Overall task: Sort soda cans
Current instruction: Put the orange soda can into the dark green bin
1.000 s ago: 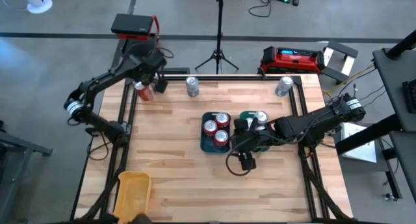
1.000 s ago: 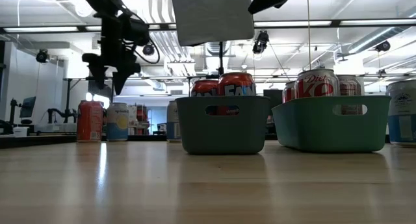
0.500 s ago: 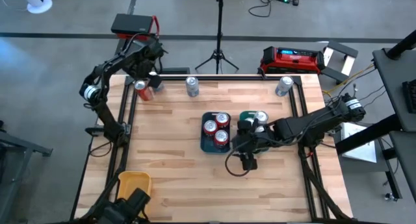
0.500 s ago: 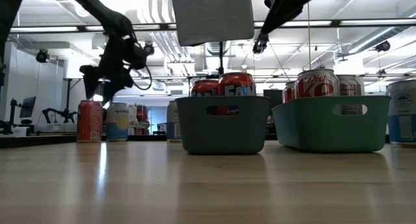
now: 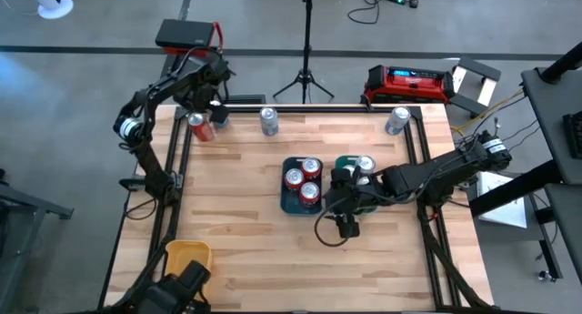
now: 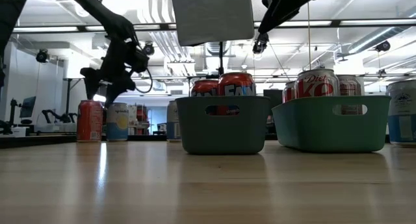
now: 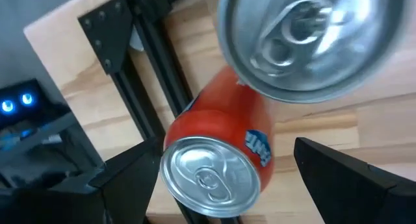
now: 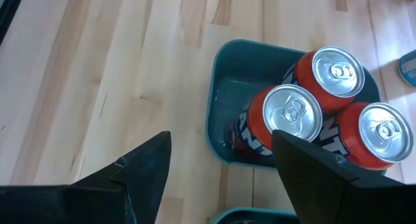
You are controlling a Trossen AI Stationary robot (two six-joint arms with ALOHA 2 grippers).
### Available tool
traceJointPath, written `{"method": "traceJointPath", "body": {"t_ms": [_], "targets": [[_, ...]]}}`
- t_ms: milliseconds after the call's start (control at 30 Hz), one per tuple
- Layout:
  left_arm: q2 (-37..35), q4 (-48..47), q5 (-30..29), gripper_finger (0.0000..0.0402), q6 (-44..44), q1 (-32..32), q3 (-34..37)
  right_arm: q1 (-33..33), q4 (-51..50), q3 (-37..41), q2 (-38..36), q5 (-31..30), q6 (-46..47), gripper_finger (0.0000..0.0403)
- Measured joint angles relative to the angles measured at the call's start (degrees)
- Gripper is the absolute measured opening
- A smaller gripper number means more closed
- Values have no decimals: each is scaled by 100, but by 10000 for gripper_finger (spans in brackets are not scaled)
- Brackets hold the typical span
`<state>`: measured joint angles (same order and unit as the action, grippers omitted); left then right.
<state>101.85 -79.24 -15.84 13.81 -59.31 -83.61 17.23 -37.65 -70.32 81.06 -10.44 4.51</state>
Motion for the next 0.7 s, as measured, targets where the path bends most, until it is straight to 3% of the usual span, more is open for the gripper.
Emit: {"method": "traceJointPath", "body": {"t_ms": [300,700], "targets": [[399,-400,-26,336,45,7,4,13,-151,7,0,39,182,247],[310,-399,29,328,19,97,200,13,-151,11,0,39,190,266]]}}
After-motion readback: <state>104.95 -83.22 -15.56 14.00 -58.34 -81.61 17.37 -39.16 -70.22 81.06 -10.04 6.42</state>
